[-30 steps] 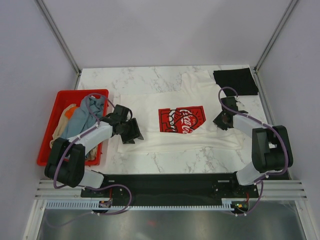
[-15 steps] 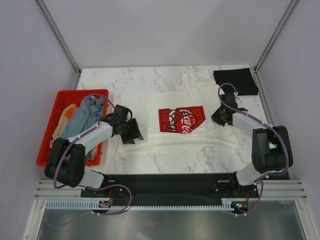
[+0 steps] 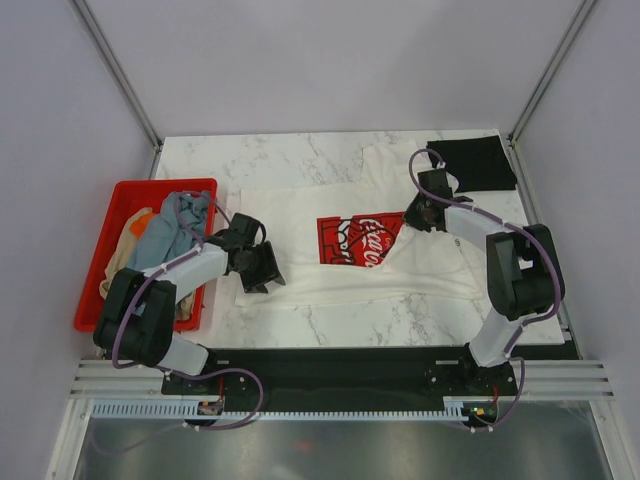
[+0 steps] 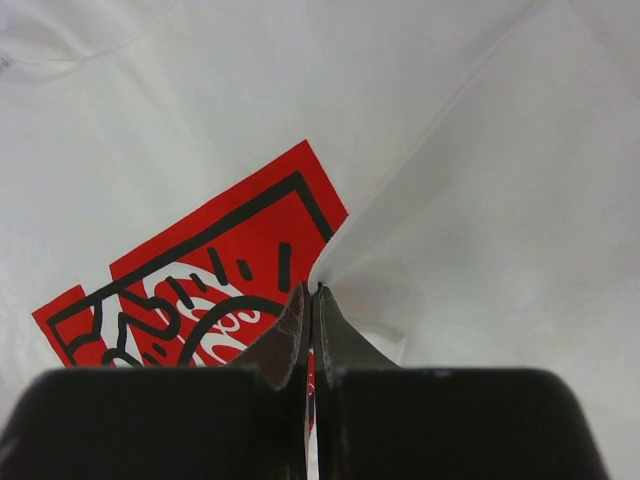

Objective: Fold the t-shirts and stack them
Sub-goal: Fold the tshirt

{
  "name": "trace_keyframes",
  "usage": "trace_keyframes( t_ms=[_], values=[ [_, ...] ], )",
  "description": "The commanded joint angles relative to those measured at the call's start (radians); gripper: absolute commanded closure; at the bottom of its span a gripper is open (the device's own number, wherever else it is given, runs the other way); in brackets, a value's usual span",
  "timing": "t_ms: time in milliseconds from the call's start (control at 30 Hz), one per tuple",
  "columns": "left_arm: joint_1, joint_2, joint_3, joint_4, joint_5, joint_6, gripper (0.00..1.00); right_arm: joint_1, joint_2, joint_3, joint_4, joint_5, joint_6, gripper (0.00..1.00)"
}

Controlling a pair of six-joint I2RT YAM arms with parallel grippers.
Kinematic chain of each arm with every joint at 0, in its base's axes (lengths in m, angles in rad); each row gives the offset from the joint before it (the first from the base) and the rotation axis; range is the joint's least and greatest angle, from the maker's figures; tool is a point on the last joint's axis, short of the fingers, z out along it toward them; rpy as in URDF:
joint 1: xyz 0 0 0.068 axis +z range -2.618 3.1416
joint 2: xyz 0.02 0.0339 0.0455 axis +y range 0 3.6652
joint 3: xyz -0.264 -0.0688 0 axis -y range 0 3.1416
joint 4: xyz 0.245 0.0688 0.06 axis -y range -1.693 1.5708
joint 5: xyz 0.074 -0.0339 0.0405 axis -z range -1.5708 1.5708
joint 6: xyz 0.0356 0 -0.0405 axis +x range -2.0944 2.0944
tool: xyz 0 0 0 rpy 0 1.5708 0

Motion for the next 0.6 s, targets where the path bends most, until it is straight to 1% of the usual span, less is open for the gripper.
trace_keyframes(
  t_ms=[0, 300, 567],
  values=[
    [0.002, 0.005, -0.017, 0.013, -0.04, -0.024, 0.4, 0.035, 0.012, 0.063, 0.025, 0.035, -0.068, 1.0],
    [-0.012, 0.031, -0.022, 0.015, -0.06, -0.024, 0.39, 0.081, 0.061, 0.114, 0.045, 0.038, -0.016, 1.0],
    [-0.018, 0.042, -0.038, 0.015, -0.08, -0.035, 0.39, 0.112, 0.121, 0.173, 0.038, 0.069, -0.053, 1.0]
  ],
)
